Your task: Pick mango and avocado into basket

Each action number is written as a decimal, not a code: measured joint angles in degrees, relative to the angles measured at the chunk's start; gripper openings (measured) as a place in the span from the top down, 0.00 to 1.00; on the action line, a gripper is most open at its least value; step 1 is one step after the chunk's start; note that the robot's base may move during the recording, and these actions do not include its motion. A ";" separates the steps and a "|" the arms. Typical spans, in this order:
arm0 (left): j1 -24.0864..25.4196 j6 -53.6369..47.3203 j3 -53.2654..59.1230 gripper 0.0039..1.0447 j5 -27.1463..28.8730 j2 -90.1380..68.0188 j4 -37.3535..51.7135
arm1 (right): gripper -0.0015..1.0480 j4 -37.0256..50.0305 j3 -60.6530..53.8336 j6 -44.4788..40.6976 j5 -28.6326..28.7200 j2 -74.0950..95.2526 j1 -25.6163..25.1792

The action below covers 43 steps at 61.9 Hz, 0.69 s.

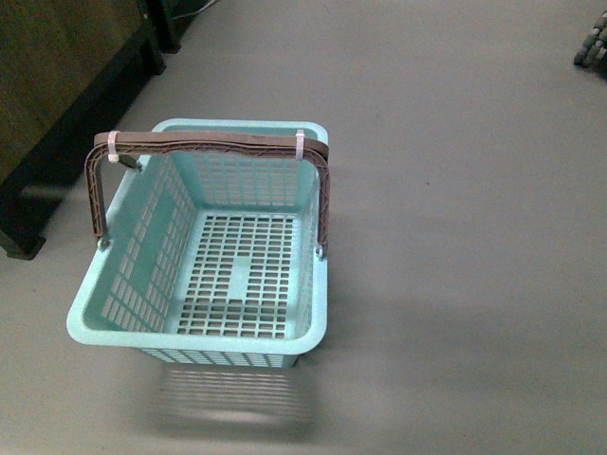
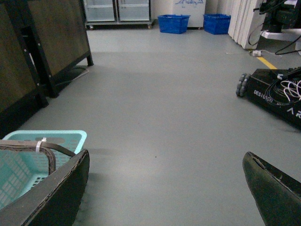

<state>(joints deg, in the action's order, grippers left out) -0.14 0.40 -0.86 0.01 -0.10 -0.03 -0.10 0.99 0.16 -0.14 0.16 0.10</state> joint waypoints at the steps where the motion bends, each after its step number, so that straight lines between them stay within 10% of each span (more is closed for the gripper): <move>1: 0.00 0.00 0.00 0.08 0.00 0.00 0.00 | 0.08 0.00 0.00 -0.02 0.00 0.00 0.00; 38: 0.00 0.00 0.00 0.08 0.00 0.00 0.00 | 0.08 0.00 0.00 -0.02 0.00 0.00 0.00; 43: -0.81 12.81 -5.40 0.08 -0.04 -7.37 -13.25 | 0.08 0.00 0.00 0.00 0.00 0.00 0.00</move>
<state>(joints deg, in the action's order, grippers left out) -0.95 13.21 -6.26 -0.03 -7.46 -13.28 -0.10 0.99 0.16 -0.14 0.16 0.10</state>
